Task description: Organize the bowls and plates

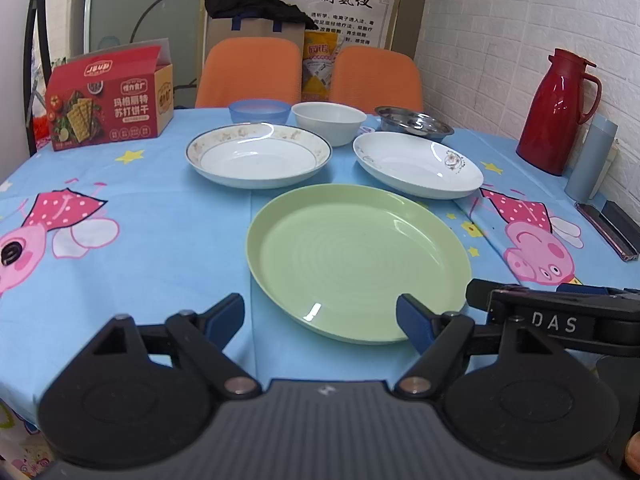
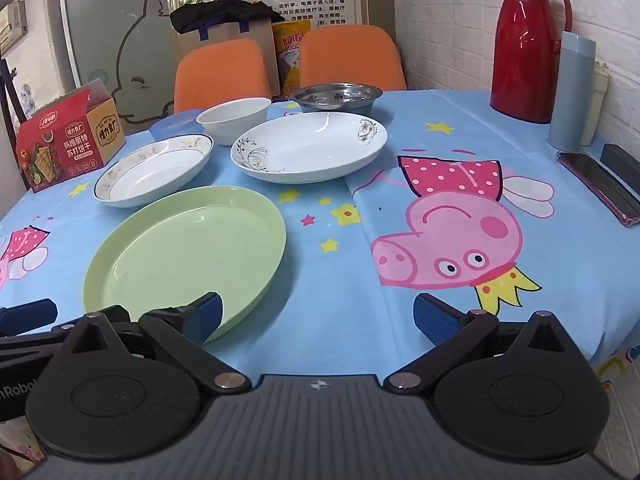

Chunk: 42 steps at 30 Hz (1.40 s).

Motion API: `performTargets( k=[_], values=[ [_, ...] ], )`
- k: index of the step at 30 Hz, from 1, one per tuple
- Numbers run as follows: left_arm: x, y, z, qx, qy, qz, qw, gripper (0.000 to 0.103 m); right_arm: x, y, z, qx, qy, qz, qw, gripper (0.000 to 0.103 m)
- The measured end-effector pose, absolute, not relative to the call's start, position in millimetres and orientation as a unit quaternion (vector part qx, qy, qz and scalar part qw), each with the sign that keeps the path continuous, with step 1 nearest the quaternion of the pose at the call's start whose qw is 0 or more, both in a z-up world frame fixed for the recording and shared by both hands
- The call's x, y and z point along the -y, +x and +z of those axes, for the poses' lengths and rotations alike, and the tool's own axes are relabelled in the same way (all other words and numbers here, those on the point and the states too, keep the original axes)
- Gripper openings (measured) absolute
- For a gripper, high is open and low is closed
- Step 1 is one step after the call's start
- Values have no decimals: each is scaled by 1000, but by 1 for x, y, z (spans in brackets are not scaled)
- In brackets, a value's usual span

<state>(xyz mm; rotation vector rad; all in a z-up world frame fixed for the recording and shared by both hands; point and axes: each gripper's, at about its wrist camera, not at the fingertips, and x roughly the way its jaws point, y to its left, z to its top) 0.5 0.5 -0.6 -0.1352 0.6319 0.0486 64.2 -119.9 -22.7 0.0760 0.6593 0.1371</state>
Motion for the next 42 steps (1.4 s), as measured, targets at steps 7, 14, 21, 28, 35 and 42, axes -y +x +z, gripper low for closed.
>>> performTargets(
  k=[7, 14, 21, 28, 35, 42],
  values=[
    [-2, 1, 0, -311, -70, 24, 948, 79, 119, 64, -23, -323, 37, 68, 943, 103],
    [-2, 1, -1, -311, -71, 24, 947, 79, 117, 65, -23, -324, 35, 68, 943, 103],
    [-2, 0, -1, -311, -72, 24, 947, 79, 117, 65, -23, -324, 35, 68, 943, 103],
    [-2, 1, -1, -311, -71, 24, 947, 79, 116, 64, -24, -324, 34, 68, 943, 103],
    [-2, 1, -1, -311, -71, 24, 947, 79, 116, 65, -24, -324, 33, 68, 943, 103],
    [-2, 1, -1, -312, -72, 23, 947, 79, 116, 64, -25, -323, 33, 68, 943, 103]
  ],
)
